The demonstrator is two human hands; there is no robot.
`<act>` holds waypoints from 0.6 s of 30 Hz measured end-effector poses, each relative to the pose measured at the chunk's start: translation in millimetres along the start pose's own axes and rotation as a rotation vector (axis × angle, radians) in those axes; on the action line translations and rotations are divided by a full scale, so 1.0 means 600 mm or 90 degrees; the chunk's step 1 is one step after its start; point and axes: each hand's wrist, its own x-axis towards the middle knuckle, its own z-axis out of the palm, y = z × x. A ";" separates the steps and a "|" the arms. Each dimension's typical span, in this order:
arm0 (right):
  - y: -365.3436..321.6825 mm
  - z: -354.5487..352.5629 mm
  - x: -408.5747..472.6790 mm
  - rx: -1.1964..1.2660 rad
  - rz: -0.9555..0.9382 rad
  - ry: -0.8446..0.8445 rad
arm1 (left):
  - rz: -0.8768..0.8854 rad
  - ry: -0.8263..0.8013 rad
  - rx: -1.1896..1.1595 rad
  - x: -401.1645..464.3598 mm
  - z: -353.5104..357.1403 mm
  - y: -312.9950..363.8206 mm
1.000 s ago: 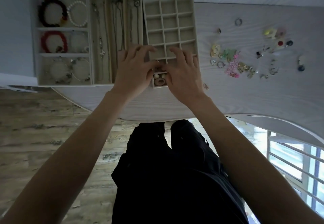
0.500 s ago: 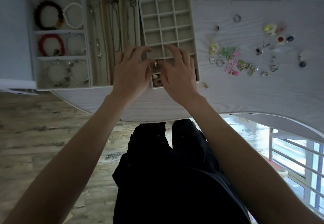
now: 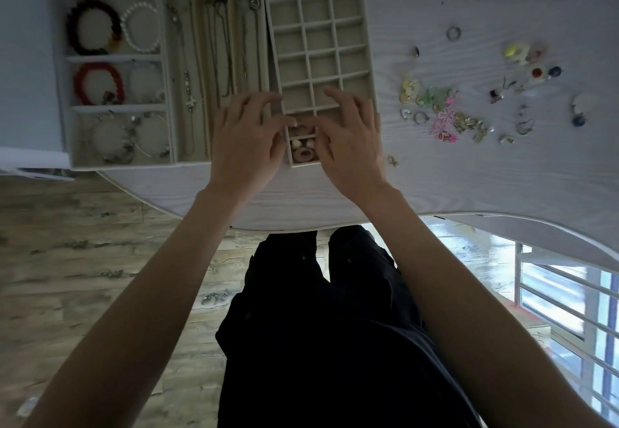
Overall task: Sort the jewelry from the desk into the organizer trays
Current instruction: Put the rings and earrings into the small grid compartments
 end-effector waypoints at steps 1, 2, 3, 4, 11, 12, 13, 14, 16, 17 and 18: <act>0.003 -0.002 0.000 -0.035 -0.017 -0.014 | 0.014 -0.012 0.031 0.001 0.002 0.001; 0.004 -0.003 0.001 -0.066 -0.032 -0.029 | 0.022 -0.024 0.060 0.002 0.004 0.001; 0.004 -0.003 0.002 -0.094 -0.046 -0.043 | 0.029 -0.033 0.084 0.002 0.005 0.002; 0.002 -0.003 0.003 -0.114 -0.056 -0.055 | 0.034 -0.038 0.101 0.003 0.007 0.004; -0.005 0.000 0.002 -0.060 0.000 -0.055 | 0.043 -0.026 0.113 0.005 0.005 0.003; -0.002 0.001 0.002 -0.084 -0.010 -0.046 | 0.039 -0.020 0.110 0.005 0.004 0.002; 0.000 0.001 0.005 -0.111 -0.026 -0.041 | 0.035 -0.018 0.109 0.004 0.004 0.001; 0.000 0.001 0.007 -0.138 -0.042 -0.043 | 0.035 -0.019 0.111 0.004 0.004 0.001; -0.002 0.004 0.012 -0.186 -0.067 -0.059 | 0.046 -0.023 0.116 0.004 0.005 0.001; -0.003 0.006 0.014 -0.199 -0.071 -0.067 | 0.053 -0.023 0.118 0.004 0.006 0.001; -0.005 0.007 0.015 -0.207 -0.071 -0.072 | 0.059 -0.021 0.119 0.005 0.006 0.001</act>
